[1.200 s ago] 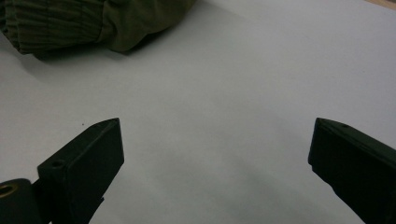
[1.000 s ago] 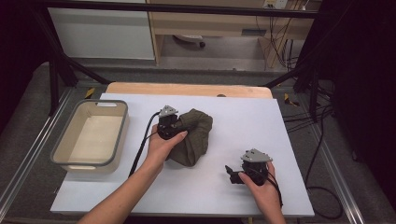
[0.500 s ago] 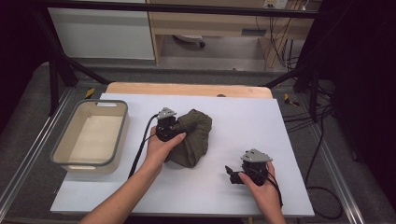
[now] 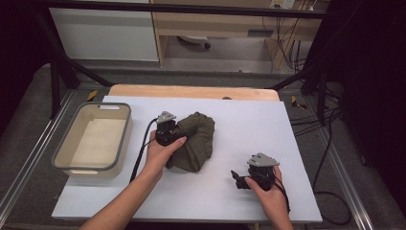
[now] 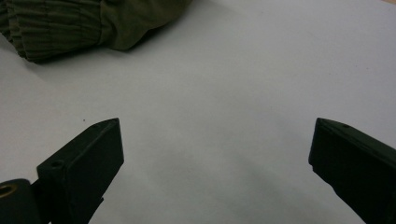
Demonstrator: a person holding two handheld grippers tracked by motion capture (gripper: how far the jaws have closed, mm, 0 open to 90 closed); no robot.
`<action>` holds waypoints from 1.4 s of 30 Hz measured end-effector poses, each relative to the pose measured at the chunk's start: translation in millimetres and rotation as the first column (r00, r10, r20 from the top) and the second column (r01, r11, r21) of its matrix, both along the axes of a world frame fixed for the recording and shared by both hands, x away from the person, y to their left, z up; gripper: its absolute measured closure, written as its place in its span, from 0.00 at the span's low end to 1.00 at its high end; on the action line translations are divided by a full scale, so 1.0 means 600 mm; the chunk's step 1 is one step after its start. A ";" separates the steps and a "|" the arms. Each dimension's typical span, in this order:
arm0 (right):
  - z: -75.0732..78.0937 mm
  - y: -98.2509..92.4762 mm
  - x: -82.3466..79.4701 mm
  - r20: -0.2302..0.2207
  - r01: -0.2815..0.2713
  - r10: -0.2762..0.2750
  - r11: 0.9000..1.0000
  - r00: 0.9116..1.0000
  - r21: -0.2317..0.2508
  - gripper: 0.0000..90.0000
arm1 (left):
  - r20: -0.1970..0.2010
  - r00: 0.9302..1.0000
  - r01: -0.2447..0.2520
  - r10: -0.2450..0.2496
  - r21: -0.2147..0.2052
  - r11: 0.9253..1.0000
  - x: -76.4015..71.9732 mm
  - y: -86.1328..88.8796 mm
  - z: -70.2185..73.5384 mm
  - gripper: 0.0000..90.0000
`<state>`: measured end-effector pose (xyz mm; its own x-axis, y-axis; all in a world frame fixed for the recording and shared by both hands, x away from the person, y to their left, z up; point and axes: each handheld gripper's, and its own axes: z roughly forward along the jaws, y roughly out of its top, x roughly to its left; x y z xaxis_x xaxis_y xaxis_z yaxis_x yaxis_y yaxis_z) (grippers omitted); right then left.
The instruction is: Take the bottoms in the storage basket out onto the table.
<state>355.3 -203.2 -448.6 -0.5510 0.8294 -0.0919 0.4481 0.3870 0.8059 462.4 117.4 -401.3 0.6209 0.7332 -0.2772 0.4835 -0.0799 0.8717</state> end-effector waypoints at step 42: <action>-0.001 0.004 -0.003 0.003 -0.002 0.002 1.000 1.000 -0.018 0.04 | -0.024 0.999 -0.040 0.040 -0.018 0.999 -0.005 0.047 -0.032 0.53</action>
<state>353.8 -200.9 -449.2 -0.5526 0.8263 -0.1089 0.4447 0.4028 0.8000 459.2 145.4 -420.4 0.5844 0.7520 -0.3049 0.5061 -0.0440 0.8614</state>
